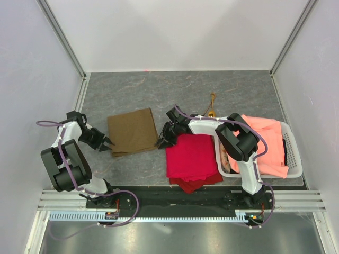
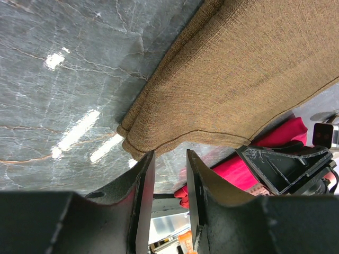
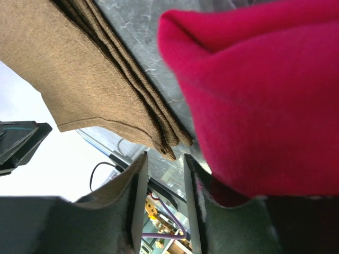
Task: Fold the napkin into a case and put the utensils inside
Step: Smooth out the square-folded napkin at the center of the board.
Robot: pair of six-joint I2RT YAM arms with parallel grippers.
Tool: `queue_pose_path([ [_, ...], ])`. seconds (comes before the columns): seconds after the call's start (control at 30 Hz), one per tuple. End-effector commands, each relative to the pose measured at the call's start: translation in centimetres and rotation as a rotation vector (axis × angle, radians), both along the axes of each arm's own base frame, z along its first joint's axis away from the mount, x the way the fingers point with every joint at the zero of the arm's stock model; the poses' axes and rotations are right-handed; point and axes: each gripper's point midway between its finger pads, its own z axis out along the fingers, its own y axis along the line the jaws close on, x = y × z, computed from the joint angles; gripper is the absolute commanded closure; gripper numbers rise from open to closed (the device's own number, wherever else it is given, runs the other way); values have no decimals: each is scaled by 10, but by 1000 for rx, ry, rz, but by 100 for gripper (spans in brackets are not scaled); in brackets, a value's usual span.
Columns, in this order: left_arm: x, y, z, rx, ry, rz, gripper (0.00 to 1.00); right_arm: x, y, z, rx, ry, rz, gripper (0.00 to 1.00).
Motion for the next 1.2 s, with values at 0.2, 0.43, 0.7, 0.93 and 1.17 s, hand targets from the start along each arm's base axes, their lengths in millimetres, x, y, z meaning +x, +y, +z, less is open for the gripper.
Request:
queue_pose_path([
  [0.2, 6, 2, 7, -8, -40, 21, 63, 6, 13, 13, 58, 17, -34, 71],
  [0.43, 6, 2, 6, -10, -40, 22, 63, 7, 14, 16, 66, 9, -36, 78],
  [0.7, 4, 1, 6, -15, -38, 20, 63, 10, 15, 11, 63, 9, -34, 68],
  [0.93, 0, 6, 6, 20, -28, 21, 61, 17, 16, 7, 61, -5, -35, 71],
  [1.17, -8, 15, 4, 70, 21, 9, 54, 20, 18, 8, 65, -8, -31, 79],
])
